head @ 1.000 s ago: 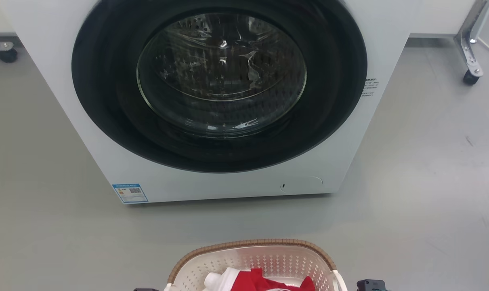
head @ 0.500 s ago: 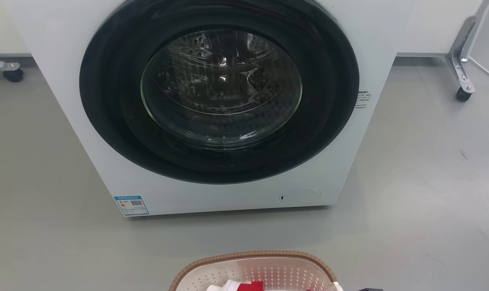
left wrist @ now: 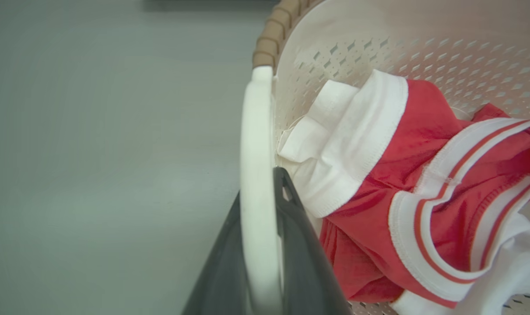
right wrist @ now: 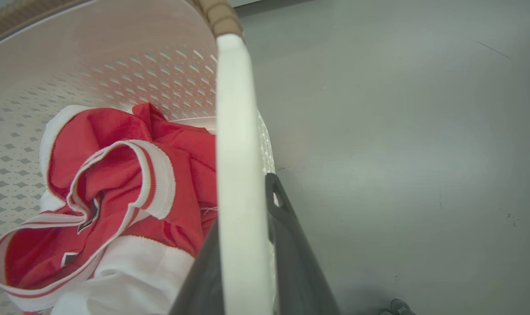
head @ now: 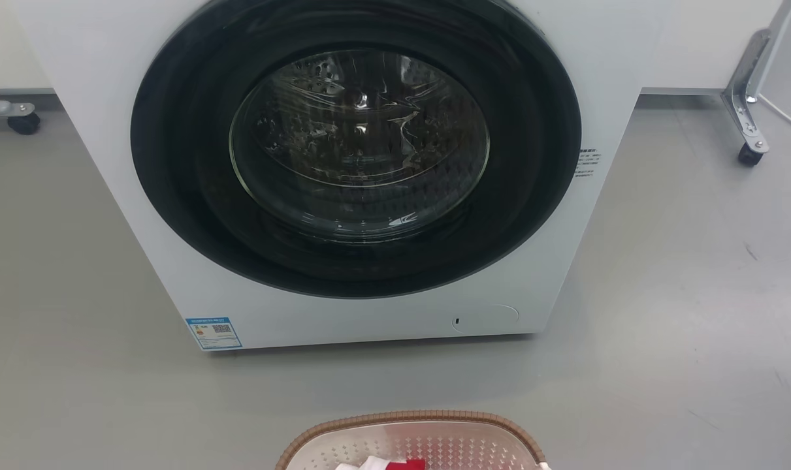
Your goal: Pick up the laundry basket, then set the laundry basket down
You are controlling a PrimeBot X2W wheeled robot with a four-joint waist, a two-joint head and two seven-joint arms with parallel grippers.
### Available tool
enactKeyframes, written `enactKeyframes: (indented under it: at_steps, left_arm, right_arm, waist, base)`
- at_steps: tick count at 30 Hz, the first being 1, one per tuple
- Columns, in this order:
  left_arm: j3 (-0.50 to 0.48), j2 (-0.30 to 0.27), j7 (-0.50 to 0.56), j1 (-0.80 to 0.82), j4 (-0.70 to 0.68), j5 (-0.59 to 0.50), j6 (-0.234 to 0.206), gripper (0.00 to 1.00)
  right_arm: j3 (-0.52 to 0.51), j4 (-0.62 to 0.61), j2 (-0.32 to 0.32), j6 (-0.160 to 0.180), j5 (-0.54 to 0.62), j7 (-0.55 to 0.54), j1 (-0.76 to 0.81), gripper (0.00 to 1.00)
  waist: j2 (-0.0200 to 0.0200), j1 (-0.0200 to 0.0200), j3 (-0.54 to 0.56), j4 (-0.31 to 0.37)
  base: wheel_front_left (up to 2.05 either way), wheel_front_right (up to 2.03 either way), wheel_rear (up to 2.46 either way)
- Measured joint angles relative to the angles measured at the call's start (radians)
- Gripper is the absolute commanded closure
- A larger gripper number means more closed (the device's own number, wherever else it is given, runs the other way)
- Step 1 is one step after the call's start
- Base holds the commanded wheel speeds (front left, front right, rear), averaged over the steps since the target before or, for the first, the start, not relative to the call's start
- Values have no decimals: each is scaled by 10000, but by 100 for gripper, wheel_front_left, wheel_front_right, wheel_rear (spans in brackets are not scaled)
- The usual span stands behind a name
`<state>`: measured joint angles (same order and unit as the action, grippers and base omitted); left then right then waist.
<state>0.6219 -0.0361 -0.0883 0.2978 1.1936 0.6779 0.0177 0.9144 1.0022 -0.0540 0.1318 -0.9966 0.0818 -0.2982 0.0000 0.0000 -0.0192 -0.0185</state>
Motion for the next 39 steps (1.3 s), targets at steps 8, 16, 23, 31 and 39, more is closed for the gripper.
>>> enactKeyframes:
  at_steps: [8,16,23,31,39]
  left_arm:
    - [58,-4,0,1,8,65,-4,100]
    - [115,-2,0,2,10,144,-13,100]
    - [190,-2,-2,4,15,165,-59,100]
    - [278,-4,-15,12,25,245,-88,100]
    - [301,-13,-107,95,19,249,-102,100]
  right_arm:
    - [182,79,-2,0,-171,50,-16,100]
    - [351,247,-2,0,-343,79,-174,100]
    - [523,301,0,0,-525,136,-202,100]
    - [721,345,0,0,-700,222,-249,100]
    - [842,366,-2,0,-780,268,-508,100]
  waist:
    - [0,0,-2,-13]
    - [0,0,-20,-22]
    - [0,0,-52,-24]
    - [0,0,-158,-16]
    - [0,2,-408,-15]
  base:
    - [0,0,0]
    - [0,0,0]
    - [0,0,0]
    - [0,0,0]
    - [0,0,0]
